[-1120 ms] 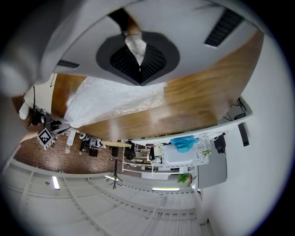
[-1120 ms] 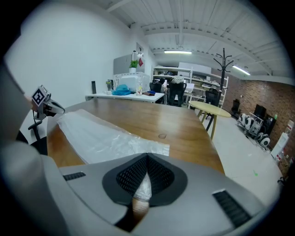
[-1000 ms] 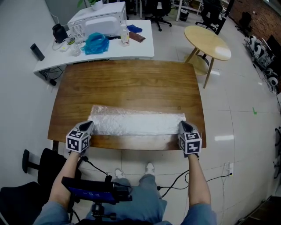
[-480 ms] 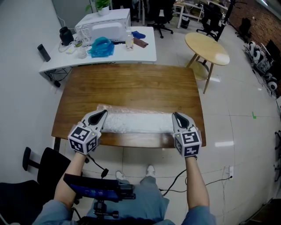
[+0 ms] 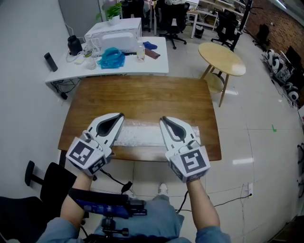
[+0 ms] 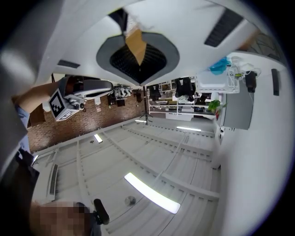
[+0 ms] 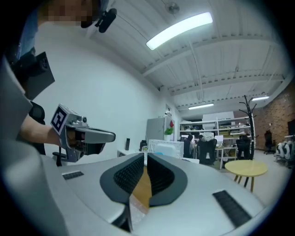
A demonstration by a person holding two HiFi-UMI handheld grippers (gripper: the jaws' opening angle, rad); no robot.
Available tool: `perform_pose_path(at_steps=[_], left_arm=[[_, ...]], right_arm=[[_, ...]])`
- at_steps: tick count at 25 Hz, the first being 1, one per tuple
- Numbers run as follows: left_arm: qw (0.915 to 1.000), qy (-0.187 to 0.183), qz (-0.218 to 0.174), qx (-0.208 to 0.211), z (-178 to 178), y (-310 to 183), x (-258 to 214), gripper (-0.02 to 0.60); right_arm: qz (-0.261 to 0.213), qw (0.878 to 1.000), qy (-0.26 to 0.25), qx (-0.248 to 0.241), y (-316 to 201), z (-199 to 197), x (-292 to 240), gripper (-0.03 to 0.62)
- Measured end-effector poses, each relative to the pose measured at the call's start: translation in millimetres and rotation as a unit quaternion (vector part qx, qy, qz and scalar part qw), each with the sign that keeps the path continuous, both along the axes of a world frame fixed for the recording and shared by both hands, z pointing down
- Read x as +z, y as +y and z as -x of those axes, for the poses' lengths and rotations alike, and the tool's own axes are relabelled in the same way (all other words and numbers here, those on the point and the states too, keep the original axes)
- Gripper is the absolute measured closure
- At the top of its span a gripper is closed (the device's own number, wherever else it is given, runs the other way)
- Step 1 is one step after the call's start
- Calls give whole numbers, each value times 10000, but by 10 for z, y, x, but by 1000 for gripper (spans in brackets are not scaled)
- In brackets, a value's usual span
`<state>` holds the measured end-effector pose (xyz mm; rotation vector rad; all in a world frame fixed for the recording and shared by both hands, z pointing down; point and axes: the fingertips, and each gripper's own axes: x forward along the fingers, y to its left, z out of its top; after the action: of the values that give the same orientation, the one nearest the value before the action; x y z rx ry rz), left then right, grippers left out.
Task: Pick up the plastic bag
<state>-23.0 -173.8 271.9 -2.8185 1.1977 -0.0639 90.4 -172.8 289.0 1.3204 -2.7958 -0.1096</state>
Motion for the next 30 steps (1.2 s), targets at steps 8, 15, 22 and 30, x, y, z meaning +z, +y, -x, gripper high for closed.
perform_pose_path(at_steps=[8,15,22,30], left_arm=[[9976,332,-472,381,-142,342,-482,566],[9960,599,-653,143,-93,324,-511,566],[9977,374,-567,6,-87,320,-441,566],[9992,195,-350,59,-179,351,-348,566]], right_arm=[[-527,9968,-389,-458,355,289,-494,590],[-341,9957,-636,-575,438,293,-446,594],[-281,9959,-592,-630,461,312,-415,594],[-236,9959,-581,-655,471,324,-387,594]])
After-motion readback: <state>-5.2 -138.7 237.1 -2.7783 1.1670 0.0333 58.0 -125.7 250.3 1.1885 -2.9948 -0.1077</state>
